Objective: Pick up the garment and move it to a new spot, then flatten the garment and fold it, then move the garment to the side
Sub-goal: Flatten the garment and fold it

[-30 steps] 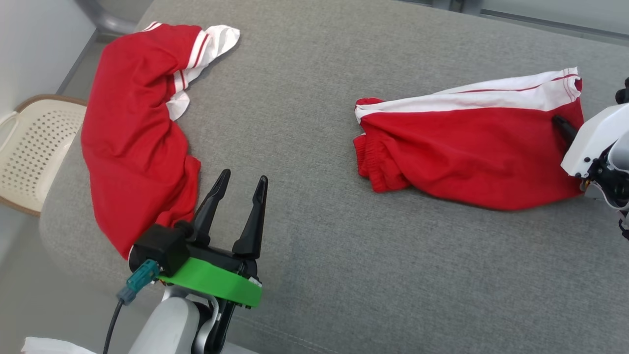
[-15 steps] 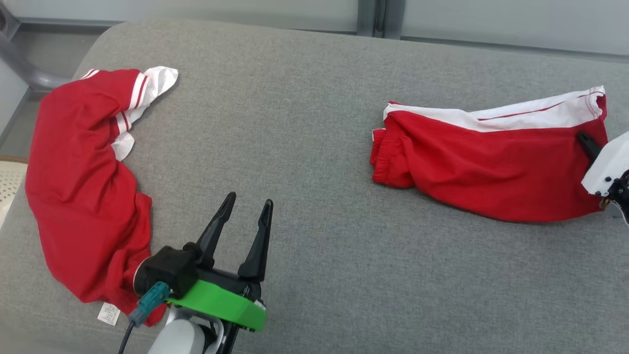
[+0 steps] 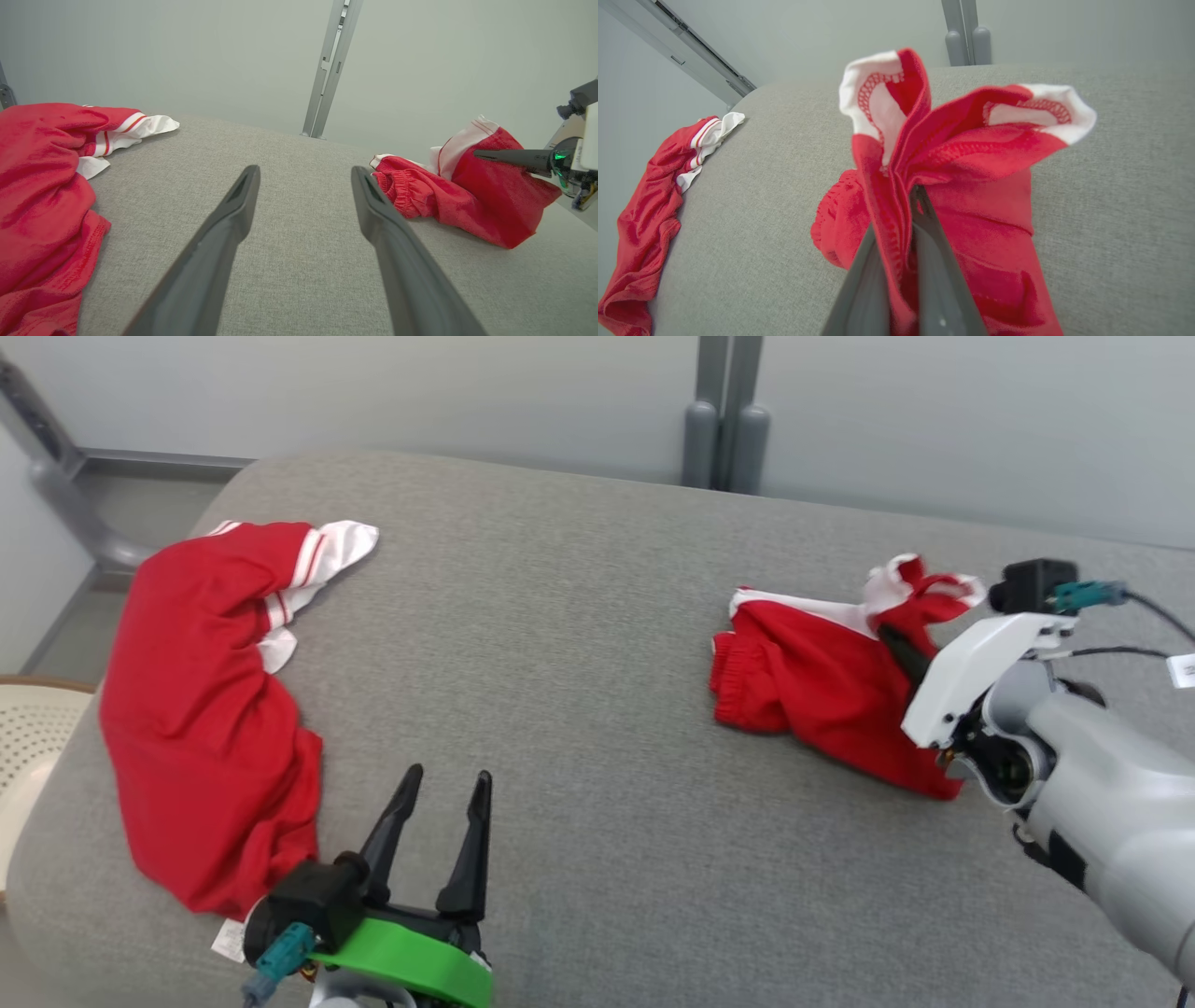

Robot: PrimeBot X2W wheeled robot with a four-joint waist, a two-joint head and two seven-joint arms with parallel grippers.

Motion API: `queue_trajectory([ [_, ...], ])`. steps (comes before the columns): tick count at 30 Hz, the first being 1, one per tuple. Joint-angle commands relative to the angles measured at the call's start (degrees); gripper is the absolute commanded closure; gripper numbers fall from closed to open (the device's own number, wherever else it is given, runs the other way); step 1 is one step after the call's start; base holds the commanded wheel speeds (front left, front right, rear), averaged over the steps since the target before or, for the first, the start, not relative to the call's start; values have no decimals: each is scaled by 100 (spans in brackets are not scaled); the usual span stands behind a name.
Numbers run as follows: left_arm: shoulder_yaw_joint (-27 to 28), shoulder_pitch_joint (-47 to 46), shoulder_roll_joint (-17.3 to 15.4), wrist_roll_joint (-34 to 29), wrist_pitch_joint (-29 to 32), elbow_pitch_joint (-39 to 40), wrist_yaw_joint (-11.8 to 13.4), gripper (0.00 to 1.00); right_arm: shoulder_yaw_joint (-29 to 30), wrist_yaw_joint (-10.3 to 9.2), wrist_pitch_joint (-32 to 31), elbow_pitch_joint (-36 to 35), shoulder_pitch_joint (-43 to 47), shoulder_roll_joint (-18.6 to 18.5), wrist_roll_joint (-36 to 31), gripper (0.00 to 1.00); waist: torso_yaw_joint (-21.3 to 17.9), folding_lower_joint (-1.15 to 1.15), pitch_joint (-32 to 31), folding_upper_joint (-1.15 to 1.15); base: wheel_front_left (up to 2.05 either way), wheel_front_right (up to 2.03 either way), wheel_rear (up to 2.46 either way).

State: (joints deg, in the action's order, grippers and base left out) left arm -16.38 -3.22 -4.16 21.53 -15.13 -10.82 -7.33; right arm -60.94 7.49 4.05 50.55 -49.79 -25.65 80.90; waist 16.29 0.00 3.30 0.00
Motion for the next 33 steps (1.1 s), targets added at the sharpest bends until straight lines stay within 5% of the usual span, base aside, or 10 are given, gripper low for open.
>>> queue_trajectory([
  [1,-74,65,30,-32,-2,-23,-20,0,-41,0,-65,148,61,85,5,100,360,0,-131,0,0,0,0],
  [16,-391,-129,88,67,-1,-133,-20,0,-361,0,-314,1703,-671,746,-360,100,1172,0,195,0,0,0,0],
  [17,-390,-143,93,78,-1,-142,-20,0,-389,0,-388,1784,-695,782,-372,97,1174,0,226,0,0,0,0],
  [18,-391,-153,95,87,-1,-151,-20,0,-415,0,-429,1844,-734,810,-405,60,1171,0,248,0,0,0,0],
  [19,-391,-155,95,93,-1,-161,-20,0,-426,0,-433,1877,-772,848,-415,52,1161,0,258,0,0,0,0],
  [20,-381,-151,95,96,-1,-171,-19,0,-435,0,-431,1898,-802,898,-420,0,1139,0,264,0,0,0,0],
  [27,-269,-111,100,66,-2,-203,-20,0,-571,0,-93,1497,-708,1000,-542,0,774,0,150,0,0,0,0],
  [33,-136,-30,93,5,-2,-143,-20,0,-607,-1,611,862,-635,704,-656,0,258,0,50,0,0,0,0],
])
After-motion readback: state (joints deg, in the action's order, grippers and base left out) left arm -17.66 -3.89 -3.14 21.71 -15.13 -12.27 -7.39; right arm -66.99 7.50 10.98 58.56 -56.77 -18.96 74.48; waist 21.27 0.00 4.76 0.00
